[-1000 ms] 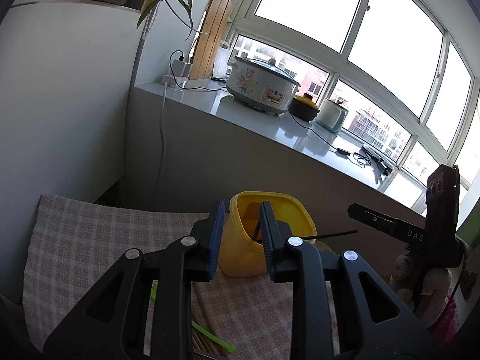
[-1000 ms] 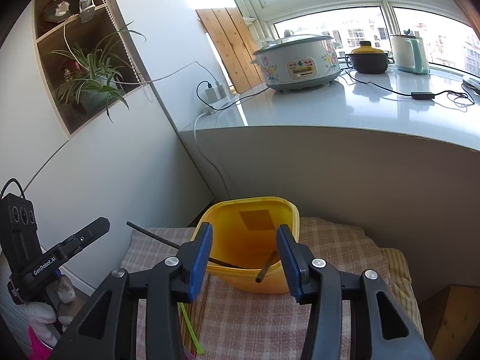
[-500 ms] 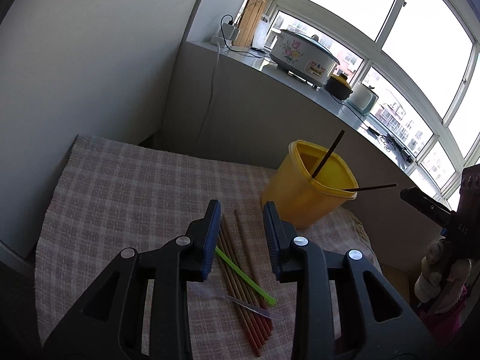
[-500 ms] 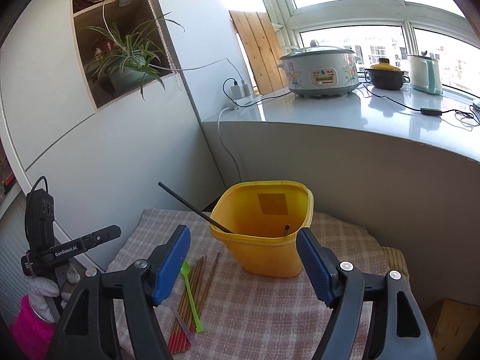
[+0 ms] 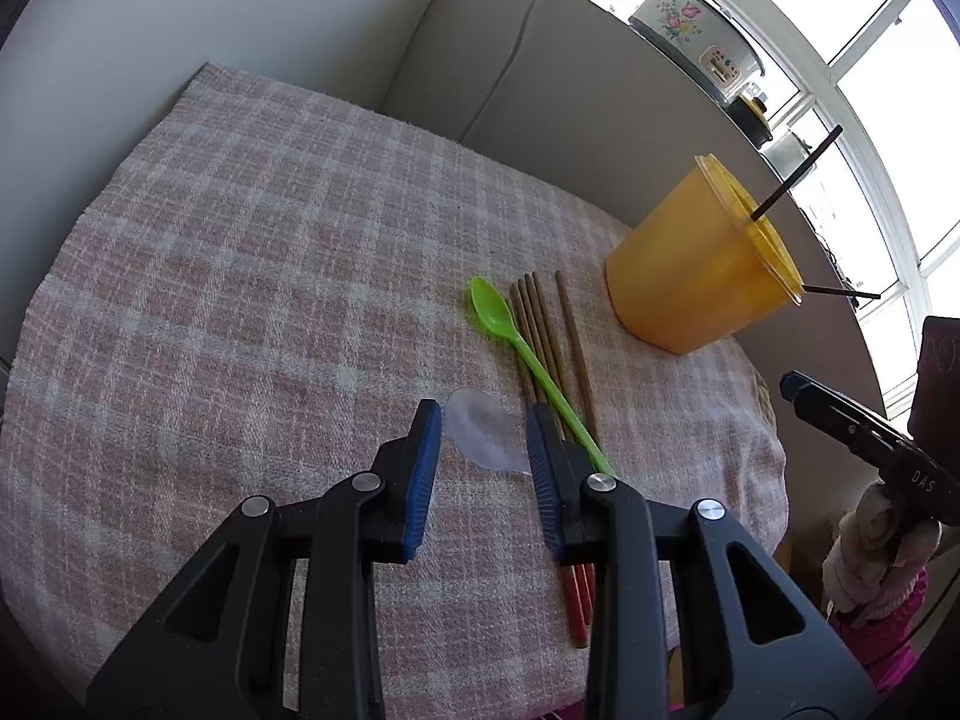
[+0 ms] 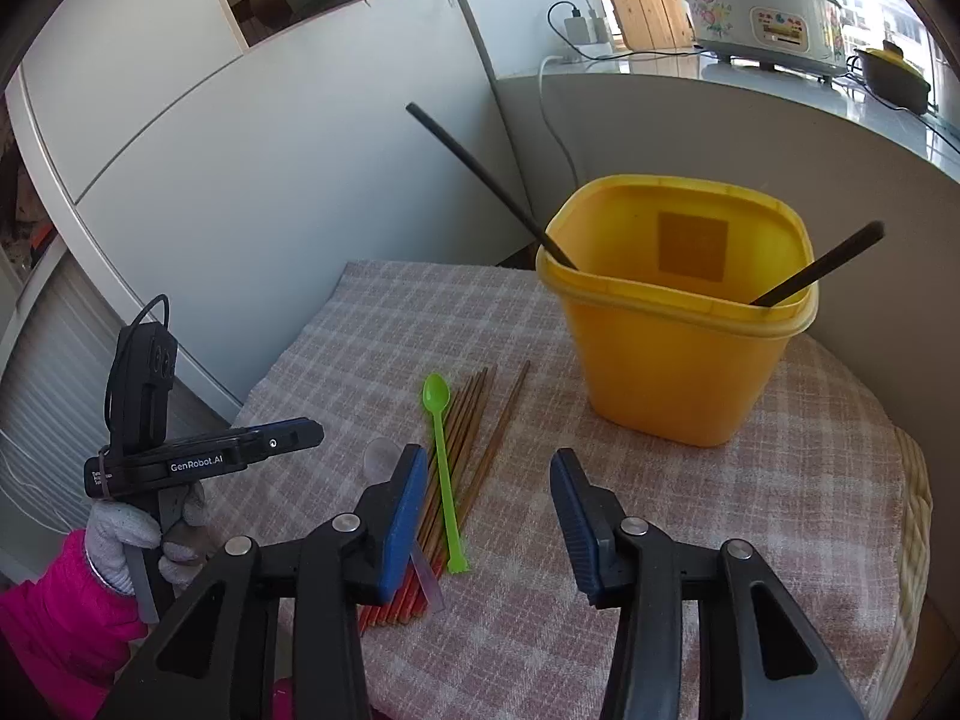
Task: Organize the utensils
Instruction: 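Move the right gripper down onto the green plastic spoon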
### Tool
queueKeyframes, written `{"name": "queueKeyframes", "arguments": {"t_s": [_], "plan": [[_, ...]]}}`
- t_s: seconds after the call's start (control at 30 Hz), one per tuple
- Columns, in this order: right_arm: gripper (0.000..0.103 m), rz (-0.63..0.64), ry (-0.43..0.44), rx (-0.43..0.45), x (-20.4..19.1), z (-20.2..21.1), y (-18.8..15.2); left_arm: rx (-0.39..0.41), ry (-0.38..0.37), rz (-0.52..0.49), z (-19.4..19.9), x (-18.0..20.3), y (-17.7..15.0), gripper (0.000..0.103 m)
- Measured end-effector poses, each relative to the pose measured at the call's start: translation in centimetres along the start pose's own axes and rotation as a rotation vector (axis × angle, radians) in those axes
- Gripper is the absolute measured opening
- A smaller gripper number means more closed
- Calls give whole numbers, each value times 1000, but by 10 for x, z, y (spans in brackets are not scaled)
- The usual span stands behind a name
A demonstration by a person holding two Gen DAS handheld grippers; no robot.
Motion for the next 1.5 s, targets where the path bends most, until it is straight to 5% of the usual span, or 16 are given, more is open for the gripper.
{"name": "queueKeyframes", "arguments": {"t_s": [0.67, 0.97, 1.13, 1.5], "plan": [[22, 15, 81, -279, -23, -102, -20, -100, -59, 94, -42, -17, -5, 29], [19, 8, 80, -314, -24, -120, -16, -107, -77, 106, -49, -15, -2, 29], [19, 10, 73, -335, -26, -129, -17, -104, -60, 99, -58, -12, 0, 8], [19, 37, 34, -327, -33, -138, -2, -85, -47, 77, -60, -7, 3, 6]]}}
Point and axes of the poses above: each gripper's, at about its wrist camera, not at the fingertips, and z roughly against the way its jaws point, x to its right, y to its top, the point moved 9 cm from there along -z, roughly the way its jaws point, and after that the axes turned 5 degrees about -x, right-handed, at the moved point
